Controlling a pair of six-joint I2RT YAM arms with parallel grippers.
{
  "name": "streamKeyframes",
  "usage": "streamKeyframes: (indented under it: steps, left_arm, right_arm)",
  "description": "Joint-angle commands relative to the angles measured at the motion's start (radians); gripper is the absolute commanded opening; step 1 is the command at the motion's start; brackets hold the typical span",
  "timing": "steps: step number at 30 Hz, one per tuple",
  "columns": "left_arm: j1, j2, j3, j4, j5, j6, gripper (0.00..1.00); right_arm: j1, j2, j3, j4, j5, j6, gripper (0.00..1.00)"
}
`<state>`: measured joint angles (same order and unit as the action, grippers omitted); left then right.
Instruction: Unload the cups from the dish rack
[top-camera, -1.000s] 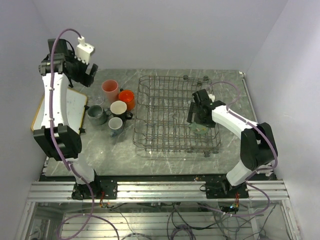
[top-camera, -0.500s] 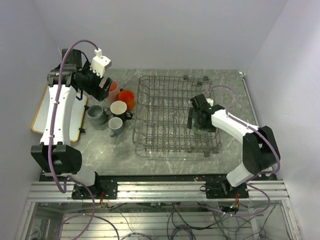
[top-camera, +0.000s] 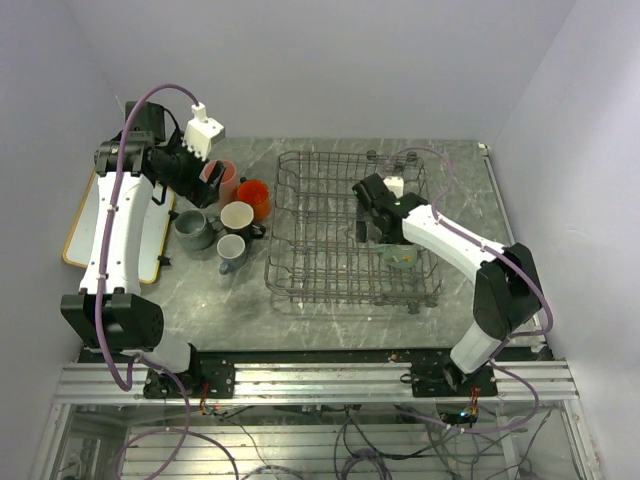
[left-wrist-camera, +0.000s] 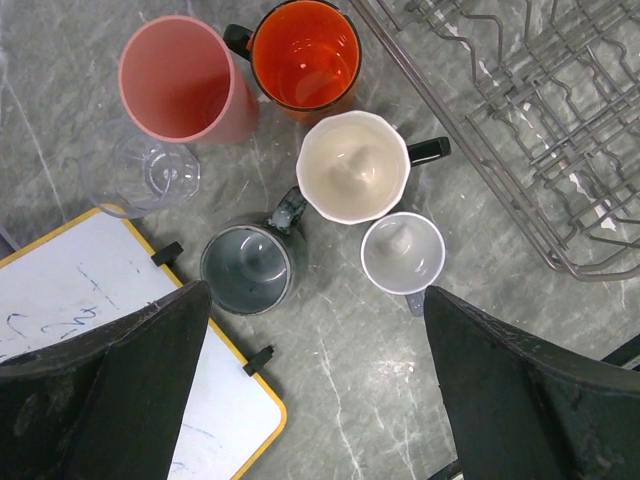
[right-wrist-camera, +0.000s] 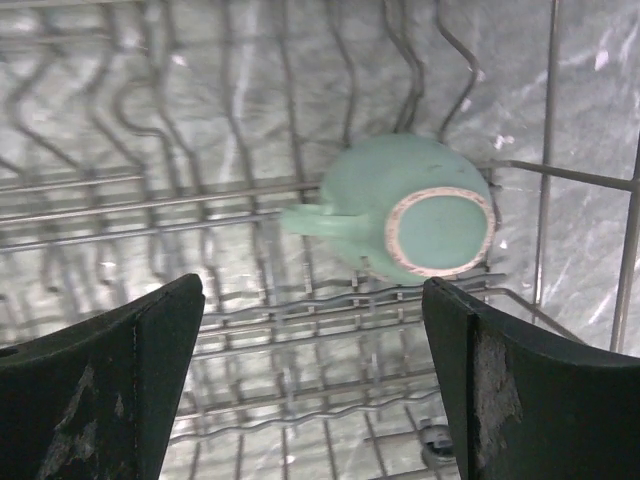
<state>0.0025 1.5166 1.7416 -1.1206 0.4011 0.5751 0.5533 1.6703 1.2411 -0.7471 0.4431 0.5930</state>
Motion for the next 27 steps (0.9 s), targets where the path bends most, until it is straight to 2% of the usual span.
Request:
streamKeyframes:
  steps: [1, 6, 8, 15, 21, 27]
  left_arm:
    - [-0.007, 0.005, 0.019, -0.036, 0.046, -0.003, 0.98]
    - [-0.007, -0.001, 0.006, -0.038, 0.035, 0.004, 0.98]
    - [-0.007, -0.01, -0.008, -0.034, 0.025, 0.006, 0.98]
    - [-0.008, -0.016, -0.018, -0.031, 0.021, 0.009, 0.98]
    - [-0.007, -0.003, -0.004, -0.03, 0.019, -0.004, 0.98]
    - [-0.007, -0.012, -0.01, -0.025, 0.011, -0.005, 0.98]
  right_arm:
    - [0.043, -0.012, 0.081, -0.062, 0.099, 0.083, 0.91]
    - [0.04, 0.106, 0.152, -0.041, 0.058, -0.003, 0.89]
    - [0.04, 0.144, 0.162, -0.012, 0.029, -0.084, 0.88]
    - [0.033, 0.184, 0.17, 0.016, -0.07, -0.317, 0.83]
    - [0.019, 0.214, 0.193, 0.011, -0.051, -0.358, 0.78]
    - [0.01, 0.266, 0.201, 0.009, -0.072, -0.366, 0.66]
